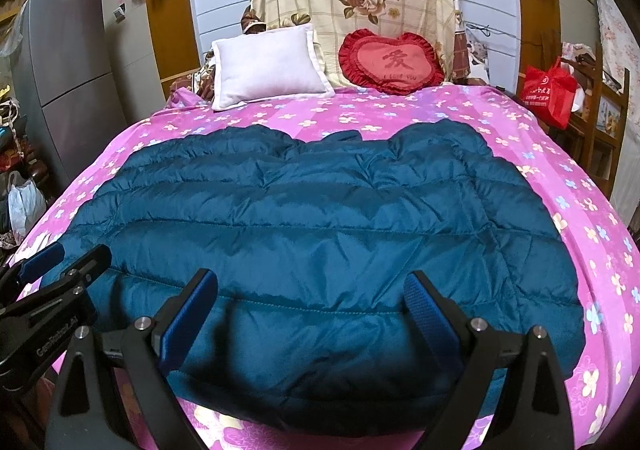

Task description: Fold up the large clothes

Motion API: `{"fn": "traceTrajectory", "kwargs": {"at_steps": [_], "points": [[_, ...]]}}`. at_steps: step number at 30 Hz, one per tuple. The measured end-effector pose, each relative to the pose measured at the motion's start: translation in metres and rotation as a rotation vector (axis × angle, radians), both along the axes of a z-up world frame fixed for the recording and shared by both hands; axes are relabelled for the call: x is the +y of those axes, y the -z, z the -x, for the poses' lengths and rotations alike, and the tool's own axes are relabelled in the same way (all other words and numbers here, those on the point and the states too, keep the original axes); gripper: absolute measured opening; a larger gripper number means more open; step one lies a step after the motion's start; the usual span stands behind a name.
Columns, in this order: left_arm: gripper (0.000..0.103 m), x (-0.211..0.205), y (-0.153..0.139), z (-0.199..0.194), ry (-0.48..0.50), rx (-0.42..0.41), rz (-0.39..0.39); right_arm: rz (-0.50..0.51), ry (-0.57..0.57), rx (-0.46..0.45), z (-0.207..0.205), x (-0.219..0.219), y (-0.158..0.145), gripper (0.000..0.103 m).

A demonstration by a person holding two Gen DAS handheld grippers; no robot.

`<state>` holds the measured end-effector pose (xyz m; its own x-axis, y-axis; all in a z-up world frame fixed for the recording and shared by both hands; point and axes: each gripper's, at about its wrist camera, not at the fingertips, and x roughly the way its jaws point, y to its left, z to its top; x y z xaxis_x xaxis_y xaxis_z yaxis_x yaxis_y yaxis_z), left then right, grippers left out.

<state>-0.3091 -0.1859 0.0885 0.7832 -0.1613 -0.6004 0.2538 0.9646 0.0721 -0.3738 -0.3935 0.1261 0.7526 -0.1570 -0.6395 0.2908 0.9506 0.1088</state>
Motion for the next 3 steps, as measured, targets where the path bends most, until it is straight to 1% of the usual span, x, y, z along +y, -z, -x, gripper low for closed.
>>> {"fn": "traceTrajectory", "kwargs": {"at_steps": [3], "points": [[0.049, 0.0014, 0.0007, -0.0009, 0.01, 0.009, 0.013, 0.0, 0.001, 0.002, -0.0004, -0.0002, -0.0002, 0.096]]}}
